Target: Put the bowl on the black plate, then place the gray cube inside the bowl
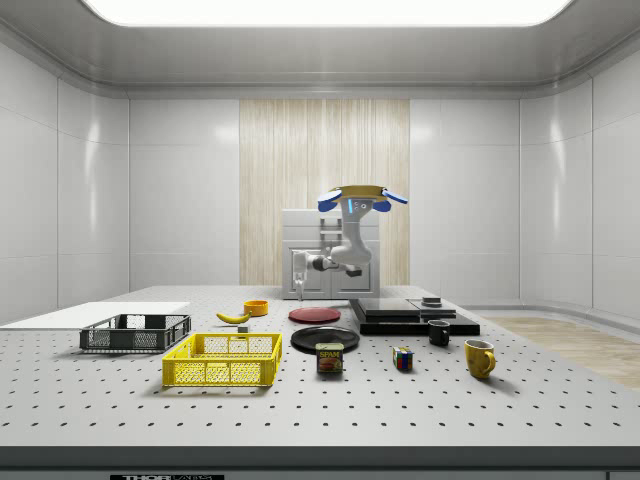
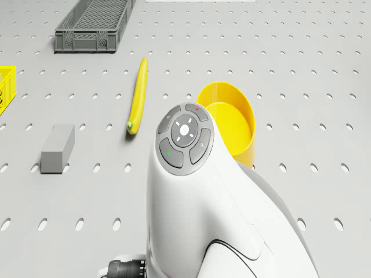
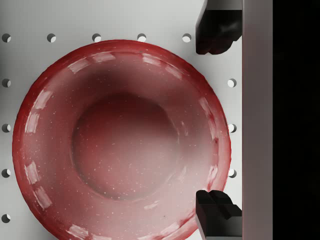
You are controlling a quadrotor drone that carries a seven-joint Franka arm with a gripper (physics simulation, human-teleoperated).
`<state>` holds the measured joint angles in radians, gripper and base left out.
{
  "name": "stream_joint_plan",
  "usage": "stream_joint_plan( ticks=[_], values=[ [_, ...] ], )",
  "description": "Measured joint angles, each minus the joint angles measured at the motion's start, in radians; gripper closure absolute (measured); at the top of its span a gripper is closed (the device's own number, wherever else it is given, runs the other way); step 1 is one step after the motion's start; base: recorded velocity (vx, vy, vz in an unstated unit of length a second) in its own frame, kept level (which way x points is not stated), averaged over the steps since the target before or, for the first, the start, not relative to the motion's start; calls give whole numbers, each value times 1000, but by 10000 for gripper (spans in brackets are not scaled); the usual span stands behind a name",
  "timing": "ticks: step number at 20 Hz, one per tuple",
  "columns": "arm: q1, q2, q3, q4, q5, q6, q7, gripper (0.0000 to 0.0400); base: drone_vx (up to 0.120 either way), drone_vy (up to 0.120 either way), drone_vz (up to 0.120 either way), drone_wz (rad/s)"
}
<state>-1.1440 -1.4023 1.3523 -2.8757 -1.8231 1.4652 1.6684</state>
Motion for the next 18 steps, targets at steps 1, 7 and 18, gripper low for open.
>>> stream_joint_plan(
  ticks=[1,7,18],
  values=[
    [-1,-3,0,0,1,2,1,0,120,0,0,0],
    [-4,-18,3,1,8,17,4,0,120,0,0,0],
    [-10,-43,8,2,18,40,9,0,120,0,0,0]
  ],
)
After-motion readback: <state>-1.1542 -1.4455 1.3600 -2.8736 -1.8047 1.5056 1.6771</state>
